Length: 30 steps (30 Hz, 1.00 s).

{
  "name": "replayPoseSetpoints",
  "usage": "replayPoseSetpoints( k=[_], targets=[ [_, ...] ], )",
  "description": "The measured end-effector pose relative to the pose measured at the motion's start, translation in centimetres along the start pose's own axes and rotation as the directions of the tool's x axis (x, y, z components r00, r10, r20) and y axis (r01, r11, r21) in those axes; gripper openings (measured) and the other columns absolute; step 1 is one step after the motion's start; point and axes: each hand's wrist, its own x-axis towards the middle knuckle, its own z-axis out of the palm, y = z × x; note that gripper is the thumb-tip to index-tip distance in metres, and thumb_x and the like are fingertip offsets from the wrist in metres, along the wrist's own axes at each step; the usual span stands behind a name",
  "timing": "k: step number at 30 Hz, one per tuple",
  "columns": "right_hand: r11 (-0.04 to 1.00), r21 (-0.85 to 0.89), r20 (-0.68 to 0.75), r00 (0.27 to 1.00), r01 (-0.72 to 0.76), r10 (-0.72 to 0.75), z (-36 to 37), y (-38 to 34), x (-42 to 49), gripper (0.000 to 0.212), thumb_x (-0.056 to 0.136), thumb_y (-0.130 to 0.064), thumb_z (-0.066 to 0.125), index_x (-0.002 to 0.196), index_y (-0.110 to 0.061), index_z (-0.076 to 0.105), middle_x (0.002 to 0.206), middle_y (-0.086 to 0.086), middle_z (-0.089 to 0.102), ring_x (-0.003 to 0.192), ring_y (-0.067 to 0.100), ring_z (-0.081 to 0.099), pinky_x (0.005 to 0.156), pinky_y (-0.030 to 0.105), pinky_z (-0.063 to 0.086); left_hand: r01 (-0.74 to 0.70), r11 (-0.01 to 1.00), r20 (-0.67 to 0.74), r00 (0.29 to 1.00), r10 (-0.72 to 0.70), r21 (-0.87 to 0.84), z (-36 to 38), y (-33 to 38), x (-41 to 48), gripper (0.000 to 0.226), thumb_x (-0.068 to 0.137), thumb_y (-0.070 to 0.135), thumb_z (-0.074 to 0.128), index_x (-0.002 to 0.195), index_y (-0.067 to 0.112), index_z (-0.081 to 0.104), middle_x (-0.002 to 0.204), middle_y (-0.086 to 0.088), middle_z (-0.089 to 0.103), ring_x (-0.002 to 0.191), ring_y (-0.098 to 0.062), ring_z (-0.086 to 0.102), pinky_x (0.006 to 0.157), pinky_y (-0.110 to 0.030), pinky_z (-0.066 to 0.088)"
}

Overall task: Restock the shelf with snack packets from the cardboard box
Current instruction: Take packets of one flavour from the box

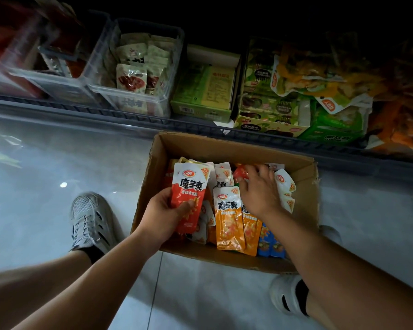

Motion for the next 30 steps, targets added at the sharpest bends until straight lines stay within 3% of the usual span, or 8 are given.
replayPoseSetpoints(
  k=[6,9,14,19,23,27,30],
  targets=[
    [0.987,0.109,0.093,0.99,-0.116,0.106,-0.6,0.1,0.7,0.047,0.101,-0.041,0.046,0.137,-0.012,0.048,0.139,0.013,0.051,0.13,0.031,0.043,0.109,0.042,0.037,0.0,1.0,-0.006,1.0,-0.001,-0.009,-0.1,0.1,-0.1,0.035,0.091,0.028,0.073,0.123,0.032,0.059,0.112,0.013,0.071,0.097,-0.006,0.069,0.062,-0.016,0.053],
    [0.988,0.115,0.131,0.987,-0.105,0.089,-1.1,0.6,1.6,0.043,0.102,-0.042,0.046,0.132,-0.013,0.051,0.137,0.011,0.053,0.131,0.031,0.041,0.109,0.043,0.035,0.005,1.0,-0.016,1.0,-0.005,0.003,-0.1,0.0,-0.1,0.041,0.09,0.03,0.075,0.127,0.031,0.058,0.114,0.011,0.07,0.101,-0.008,0.069,0.068,-0.022,0.054],
    [0.998,-0.047,0.226,0.973,-0.043,0.052,-1.2,1.2,2.3,0.041,0.103,-0.046,0.039,0.128,-0.021,0.06,0.133,0.007,0.048,0.131,0.031,0.035,0.111,0.043,0.031,0.011,1.0,-0.021,1.0,-0.011,-0.003,-0.2,-0.2,0.0,0.043,0.088,0.032,0.075,0.129,0.03,0.06,0.116,0.01,0.072,0.102,-0.009,0.07,0.072,-0.025,0.056],
    [0.989,-0.145,0.133,0.99,-0.017,0.037,-1.3,1.1,1.5,0.028,0.1,-0.045,0.049,0.116,-0.034,0.069,0.127,-0.002,0.048,0.125,0.027,0.032,0.107,0.041,0.024,0.008,1.0,-0.01,1.0,-0.008,-0.004,-0.3,-0.3,0.1,0.045,0.089,0.03,0.075,0.132,0.027,0.06,0.116,0.009,0.072,0.103,-0.01,0.07,0.072,-0.024,0.056],
    [0.995,-0.09,0.151,0.987,-0.034,0.048,-2.3,1.1,1.3,0.019,0.099,-0.044,0.054,0.104,-0.035,0.07,0.125,-0.006,0.059,0.128,0.027,0.035,0.105,0.041,0.022,0.001,1.0,-0.004,1.0,-0.001,0.0,-0.1,-0.3,0.1,0.046,0.089,0.03,0.075,0.133,0.028,0.06,0.117,0.009,0.071,0.104,-0.01,0.069,0.073,-0.025,0.056],
    [0.996,-0.051,0.268,0.96,-0.07,0.081,-3.7,1.7,2.5,0.012,0.095,-0.044,0.063,0.102,-0.038,0.071,0.116,-0.009,0.07,0.122,0.023,0.053,0.104,0.04,0.026,-0.002,1.0,-0.015,1.0,0.002,0.017,0.0,-0.3,0.1,0.04,0.091,0.03,0.075,0.128,0.031,0.059,0.112,0.013,0.07,0.1,-0.007,0.068,0.069,-0.021,0.053],
    [0.973,0.132,0.426,0.897,-0.19,0.117,-5.0,2.5,3.0,0.023,0.086,-0.035,0.077,0.109,-0.031,0.075,0.113,-0.005,0.072,0.113,0.02,0.061,0.11,0.043,0.037,-0.009,0.998,-0.023,1.0,0.01,0.055,0.1,-0.3,0.1,0.037,0.091,0.032,0.074,0.125,0.033,0.058,0.11,0.016,0.068,0.097,-0.003,0.066,0.066,-0.017,0.049]
  ],
)
